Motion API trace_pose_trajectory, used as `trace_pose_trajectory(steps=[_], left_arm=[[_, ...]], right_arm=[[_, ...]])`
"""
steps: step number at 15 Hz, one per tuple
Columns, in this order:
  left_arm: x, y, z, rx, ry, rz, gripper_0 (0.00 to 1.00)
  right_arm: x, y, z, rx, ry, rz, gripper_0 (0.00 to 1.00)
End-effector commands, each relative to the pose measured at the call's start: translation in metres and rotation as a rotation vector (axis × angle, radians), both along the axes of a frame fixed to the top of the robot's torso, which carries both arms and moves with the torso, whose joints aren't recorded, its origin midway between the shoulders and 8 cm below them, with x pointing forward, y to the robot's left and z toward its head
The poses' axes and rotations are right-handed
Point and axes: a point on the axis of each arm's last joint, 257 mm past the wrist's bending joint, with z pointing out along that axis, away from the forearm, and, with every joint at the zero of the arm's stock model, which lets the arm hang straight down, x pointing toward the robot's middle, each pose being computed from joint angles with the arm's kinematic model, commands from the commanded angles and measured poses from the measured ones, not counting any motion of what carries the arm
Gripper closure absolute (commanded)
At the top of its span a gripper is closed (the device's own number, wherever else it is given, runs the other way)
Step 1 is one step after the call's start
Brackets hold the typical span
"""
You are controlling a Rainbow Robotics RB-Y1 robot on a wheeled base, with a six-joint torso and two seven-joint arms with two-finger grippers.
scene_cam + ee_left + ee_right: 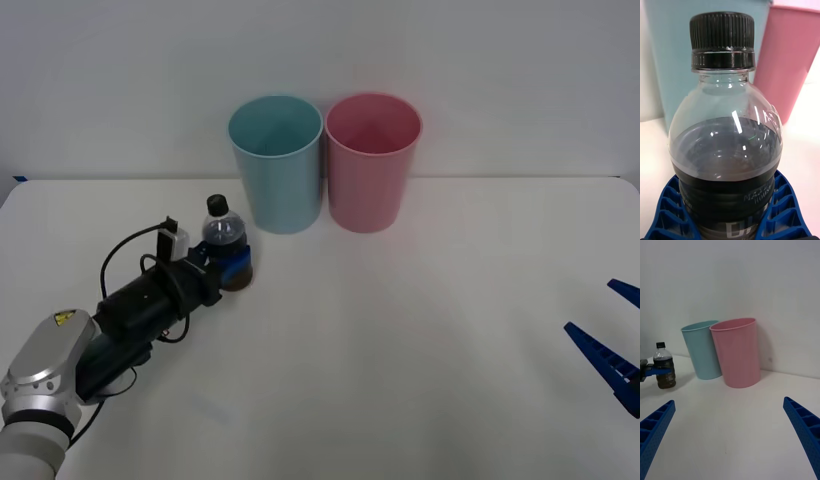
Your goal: Grasp the object on the table and drop it into the matching bin: aluminum can to the light blue bin, PET bottle to the pink bin.
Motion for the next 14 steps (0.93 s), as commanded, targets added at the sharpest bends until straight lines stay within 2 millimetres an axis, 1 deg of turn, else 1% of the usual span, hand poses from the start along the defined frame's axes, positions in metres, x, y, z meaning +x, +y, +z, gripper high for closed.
trace_pose_trajectory(steps=[1, 3, 4, 9, 10, 11, 13, 14], left_arm=[[0.0, 0.026, 0.018, 0.002, -0.007, -0.013, 1.0], [0.002, 0.042, 0.04, -0.017, -0.02, -0.014, 1.0], [0.003, 0.048, 0.055, -0.027, -0.029, -0.019, 1.0], [0.004, 0.067, 0.128, -0.116, -0.076, -0.029, 1.0], [0.004, 0.07, 0.142, -0.141, -0.087, -0.03, 1.0], [0.003, 0.069, 0.152, -0.157, -0.096, -0.034, 1.0], [0.002, 0.063, 0.182, -0.196, -0.117, -0.058, 1.0], [0.002, 0.06, 0.191, -0.199, -0.121, -0.071, 1.0]], right_arm=[[0.0, 0.0, 0.0, 0.0, 0.0, 0.0, 0.0], [0.0, 0.0, 0.0, 0.0, 0.0, 0.0, 0.0], [0.0, 0.0, 0.0, 0.0, 0.0, 0.0, 0.0], [0.0, 0.0, 0.0, 0.0, 0.0, 0.0, 0.0], [0.0, 0.0, 0.0, 0.0, 0.0, 0.0, 0.0], [0.0, 0.0, 0.0, 0.0, 0.0, 0.0, 0.0], [0.0, 0.0, 0.0, 0.0, 0.0, 0.0, 0.0], [0.0, 0.0, 0.0, 0.0, 0.0, 0.0, 0.0]])
